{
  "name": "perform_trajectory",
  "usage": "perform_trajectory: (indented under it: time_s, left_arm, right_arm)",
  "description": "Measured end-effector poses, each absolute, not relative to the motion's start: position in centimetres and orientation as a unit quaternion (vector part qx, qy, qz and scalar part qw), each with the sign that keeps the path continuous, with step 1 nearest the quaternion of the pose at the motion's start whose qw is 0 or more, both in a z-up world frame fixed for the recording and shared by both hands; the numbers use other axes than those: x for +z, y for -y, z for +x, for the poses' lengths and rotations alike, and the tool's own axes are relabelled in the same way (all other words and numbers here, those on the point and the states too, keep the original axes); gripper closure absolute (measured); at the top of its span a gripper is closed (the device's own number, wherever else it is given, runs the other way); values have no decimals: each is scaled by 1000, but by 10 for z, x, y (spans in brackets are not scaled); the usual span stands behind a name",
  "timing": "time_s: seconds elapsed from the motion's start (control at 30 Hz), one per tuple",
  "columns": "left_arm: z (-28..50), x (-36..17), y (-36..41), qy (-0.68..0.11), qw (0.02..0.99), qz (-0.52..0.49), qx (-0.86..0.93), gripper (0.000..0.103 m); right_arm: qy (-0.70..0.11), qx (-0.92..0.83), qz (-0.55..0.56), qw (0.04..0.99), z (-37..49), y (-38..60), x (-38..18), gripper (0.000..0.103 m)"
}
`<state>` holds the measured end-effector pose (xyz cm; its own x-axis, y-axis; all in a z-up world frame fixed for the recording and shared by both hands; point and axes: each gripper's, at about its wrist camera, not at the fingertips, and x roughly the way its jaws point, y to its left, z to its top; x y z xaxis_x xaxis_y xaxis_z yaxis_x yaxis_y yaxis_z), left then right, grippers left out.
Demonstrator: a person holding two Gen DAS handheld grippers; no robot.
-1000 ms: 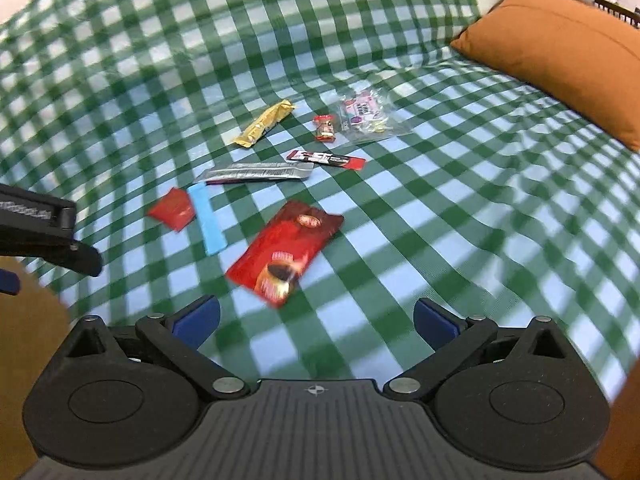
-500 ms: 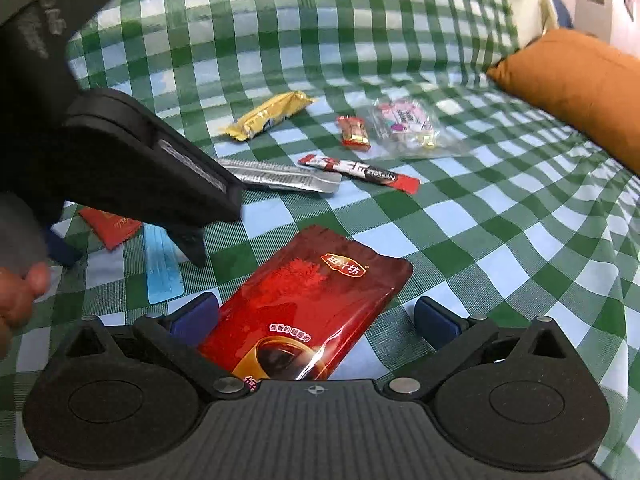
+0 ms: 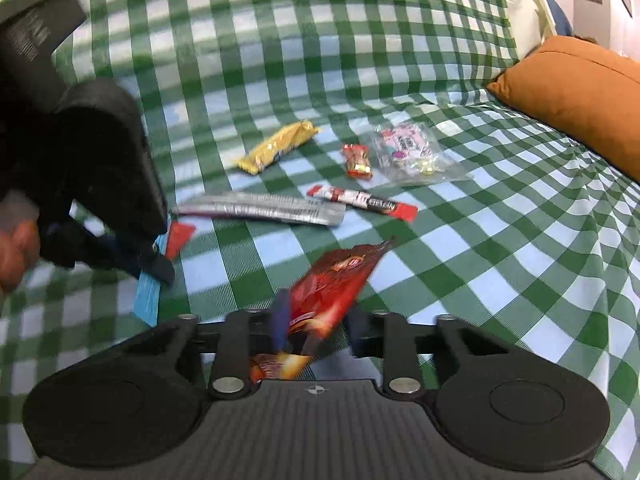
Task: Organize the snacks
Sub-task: 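Grasp the blue ice-pop stick with left tool while right grasps the red coffee sachet, then carry the blue stick with left tool while right carries the red sachet into the box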
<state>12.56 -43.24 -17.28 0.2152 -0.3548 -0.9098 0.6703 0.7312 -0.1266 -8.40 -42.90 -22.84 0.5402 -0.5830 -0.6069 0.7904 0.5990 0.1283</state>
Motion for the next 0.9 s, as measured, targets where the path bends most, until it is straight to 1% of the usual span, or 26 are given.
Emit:
perform_trajectory:
  time_s: [0.17,0.23,0.53,0.7,0.9]
  left_arm:
    - [107,-144,412,-510,770,149,-354,98]
    - [98,-129,399,-503,772,148,-359,98]
    - [40,-57,311,-467,784,138,-385,98]
    - [3,-12,242,-437,801,138,-385,98]
    - [-32,29,148,-411,827,129,-360,98]
  right_arm:
    - [-257,-388,210,860,-97,425,-208,88]
    - [-255,-383,217,861,-105,420,-199,93]
    - [-248,-379,195,870,-143,367,-149,93]
    - [-239,-362,180,883,-158,311,-112,93]
    - [-220,-324,148,908,-191,238,-63,93]
